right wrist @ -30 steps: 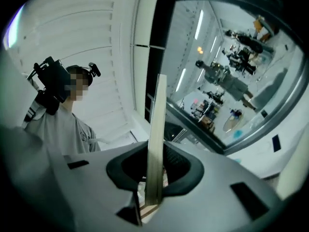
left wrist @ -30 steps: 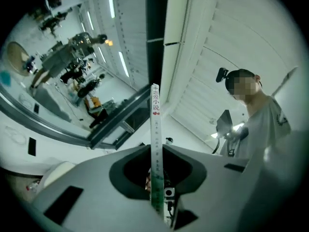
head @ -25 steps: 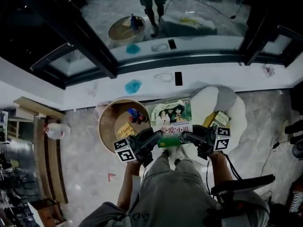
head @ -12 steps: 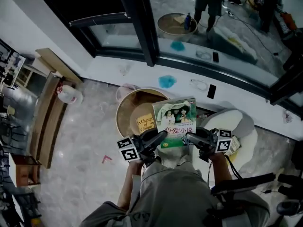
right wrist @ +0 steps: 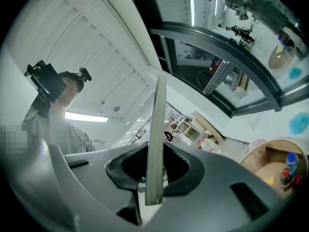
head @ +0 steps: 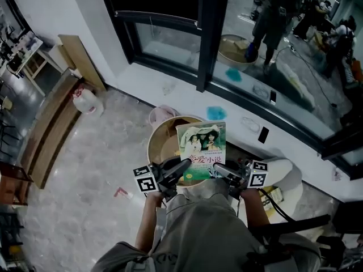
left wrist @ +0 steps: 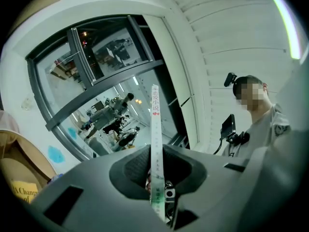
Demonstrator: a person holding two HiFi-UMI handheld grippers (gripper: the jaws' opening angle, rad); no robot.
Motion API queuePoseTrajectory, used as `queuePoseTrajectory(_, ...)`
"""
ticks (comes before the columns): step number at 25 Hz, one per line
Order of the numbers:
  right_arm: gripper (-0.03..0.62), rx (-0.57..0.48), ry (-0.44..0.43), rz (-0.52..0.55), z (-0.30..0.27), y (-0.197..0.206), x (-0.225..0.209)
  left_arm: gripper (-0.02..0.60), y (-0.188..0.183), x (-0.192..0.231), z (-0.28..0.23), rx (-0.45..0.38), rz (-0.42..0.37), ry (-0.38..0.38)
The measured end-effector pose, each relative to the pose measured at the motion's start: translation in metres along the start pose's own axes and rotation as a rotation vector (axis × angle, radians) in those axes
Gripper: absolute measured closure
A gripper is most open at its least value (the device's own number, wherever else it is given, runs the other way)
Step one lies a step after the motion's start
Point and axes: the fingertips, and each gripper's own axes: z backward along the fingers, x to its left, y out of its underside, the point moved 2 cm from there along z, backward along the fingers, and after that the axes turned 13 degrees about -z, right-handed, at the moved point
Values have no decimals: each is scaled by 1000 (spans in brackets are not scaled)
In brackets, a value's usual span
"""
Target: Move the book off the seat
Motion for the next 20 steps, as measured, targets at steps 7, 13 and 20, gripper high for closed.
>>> queuePoseTrajectory(7, 520, 20, 17, -3, -45, -5, -10, 508, -25, 28, 27, -27, 7, -4)
queuePoseTrajectory(13, 520, 76, 1, -11, -61, -16, -22, 508, -32, 42, 33, -71, 13, -63)
queuePoseTrajectory(20, 520, 108, -27, -31, -69, -25, -29, 508, -39, 49, 34, -76, 12, -103)
